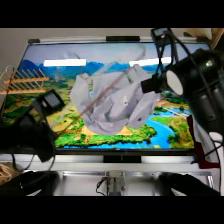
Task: Fold the shirts.
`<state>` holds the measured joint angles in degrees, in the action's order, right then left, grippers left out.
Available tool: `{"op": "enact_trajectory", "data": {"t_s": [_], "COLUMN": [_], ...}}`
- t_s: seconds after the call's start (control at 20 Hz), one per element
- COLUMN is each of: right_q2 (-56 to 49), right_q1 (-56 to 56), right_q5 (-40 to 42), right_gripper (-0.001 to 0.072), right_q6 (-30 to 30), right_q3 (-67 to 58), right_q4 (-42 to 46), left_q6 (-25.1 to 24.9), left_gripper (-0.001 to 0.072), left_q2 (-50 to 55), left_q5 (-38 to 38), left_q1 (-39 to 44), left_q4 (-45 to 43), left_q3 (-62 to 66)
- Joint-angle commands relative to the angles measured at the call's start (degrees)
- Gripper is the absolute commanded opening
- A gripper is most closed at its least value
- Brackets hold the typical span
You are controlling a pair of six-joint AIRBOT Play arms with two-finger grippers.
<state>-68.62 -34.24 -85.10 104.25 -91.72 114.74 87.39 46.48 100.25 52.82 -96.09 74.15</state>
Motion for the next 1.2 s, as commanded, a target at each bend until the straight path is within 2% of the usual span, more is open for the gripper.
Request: {"op": "enact_trajectory", "data": {"t_s": [0.0,0.35,0.55,0.75,0.9,1.15], "right_q2": [0.0,0.0,0.0,0.2,0.3,0.3], "right_q1": [1.4,1.6,5.8,6.6,6.6,6.6], "right_q5": [-0.8,-3.8,-3.6,-2.7,-1.7,-1.6], "right_gripper": [0.0075,0.0075,0.0075,0.0075,0.0075,0.0075], "right_q6": [-3.5,-7.5,-7.5,-7.8,-7.7,-7.7], "right_q3": [-0.1,-0.1,-0.1,-0.1,-0.1,-0.1], "right_q4": [-1.9,0.2,-2.8,-4.6,-5.4,-8.0], "left_q6": [8.5,16.4,16.4,15.6,14.6,13.6], "left_gripper": [0.0047,0.0047,0.0046,0.0047,0.0047,0.0046], "left_q2": [-1.5,-2.8,-6.3,-4.8,-2.9,-1.4], "left_q5": [5.4,5.4,5.5,5.3,0.9,-7.8], "left_q1": [11.1,12.5,12.6,12.6,12.7,12.5], "left_q4": [-0.5,1.1,2.3,3.8,3.8,2.9], "left_q3": [-2.9,-5.0,-5.0,-9.8,-14.3,-14.9]}}
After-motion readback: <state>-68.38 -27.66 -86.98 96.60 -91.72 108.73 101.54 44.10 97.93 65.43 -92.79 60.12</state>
